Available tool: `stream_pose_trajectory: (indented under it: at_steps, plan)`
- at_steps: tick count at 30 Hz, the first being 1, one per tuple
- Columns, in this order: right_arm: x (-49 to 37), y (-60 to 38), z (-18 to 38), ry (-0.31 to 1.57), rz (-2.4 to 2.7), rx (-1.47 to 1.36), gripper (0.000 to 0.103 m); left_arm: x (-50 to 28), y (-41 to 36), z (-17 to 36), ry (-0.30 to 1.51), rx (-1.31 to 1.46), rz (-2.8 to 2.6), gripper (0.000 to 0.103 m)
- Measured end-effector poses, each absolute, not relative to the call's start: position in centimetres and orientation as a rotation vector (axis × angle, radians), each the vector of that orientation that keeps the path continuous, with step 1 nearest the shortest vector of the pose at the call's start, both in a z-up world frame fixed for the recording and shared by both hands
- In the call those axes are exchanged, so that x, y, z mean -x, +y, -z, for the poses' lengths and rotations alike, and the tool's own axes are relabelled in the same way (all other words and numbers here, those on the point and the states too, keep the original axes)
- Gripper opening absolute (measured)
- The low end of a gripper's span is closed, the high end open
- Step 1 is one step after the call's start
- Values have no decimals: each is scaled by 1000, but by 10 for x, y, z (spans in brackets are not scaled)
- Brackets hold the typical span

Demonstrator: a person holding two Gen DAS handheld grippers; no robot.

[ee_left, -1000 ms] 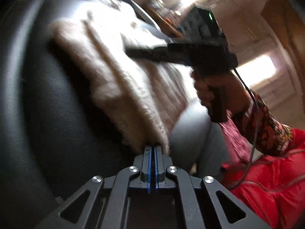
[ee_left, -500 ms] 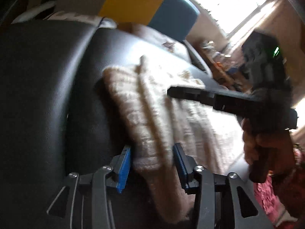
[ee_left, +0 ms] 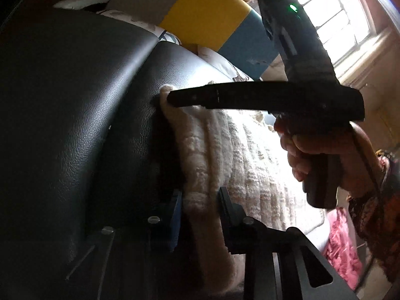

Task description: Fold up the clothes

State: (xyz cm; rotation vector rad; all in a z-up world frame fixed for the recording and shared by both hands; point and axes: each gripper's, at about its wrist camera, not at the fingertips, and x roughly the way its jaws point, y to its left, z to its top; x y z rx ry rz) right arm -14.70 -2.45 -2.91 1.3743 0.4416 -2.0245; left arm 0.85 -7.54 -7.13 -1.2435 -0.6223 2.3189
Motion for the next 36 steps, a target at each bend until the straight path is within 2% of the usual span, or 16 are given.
stream_pose_trajectory:
  at_steps: [1,2,6,9,12,13,15,16,18,23,25,27,28,29,33,36]
  plan:
    - [147,-24,30,451,2041,-1375,4,-10,-69,71,-591,1245,-2328,26]
    - [148,-26,29,461,2058,-1376,2,-12,-66,70,-569,1247,-2334,25]
    - [148,-44,24,581,2164,-1286,0,-14,-64,72,-550,1251,-2336,24]
    - [153,-53,36,588,2167,-1310,0,-16,-64,74,-556,1243,-2340,23]
    - [162,-44,36,475,2181,-1308,0,-15,-64,76,-574,1248,-2333,23]
    - [162,-37,30,408,2182,-1298,3,-15,-65,76,-582,1249,-2328,24]
    - [161,-24,17,304,2184,-1269,19,-15,-66,78,-600,1250,-2319,24]
    - [158,-20,10,293,2190,-1242,22,-15,-67,79,-612,1250,-2315,25]
    - [149,-22,3,353,2156,-1217,23,-14,-68,80,-621,1249,-2314,25]
    - [145,-55,31,689,2050,-1297,24,-14,-76,84,-612,1252,-2324,26]
    - [147,-59,36,677,2042,-1295,27,-13,-76,85,-606,1249,-2326,26]
    - [149,-60,38,678,2047,-1304,24,-13,-76,86,-598,1246,-2329,26]
    - [147,-61,37,697,2060,-1303,13,-13,-76,86,-596,1246,-2330,26]
    - [145,-61,37,715,2072,-1302,8,-12,-75,86,-592,1246,-2332,26]
    - [147,-62,31,735,2165,-1266,6,-13,-74,87,-582,1244,-2351,26]
    - [161,-60,40,656,2204,-1303,6,-15,-74,89,-575,1239,-2359,26]
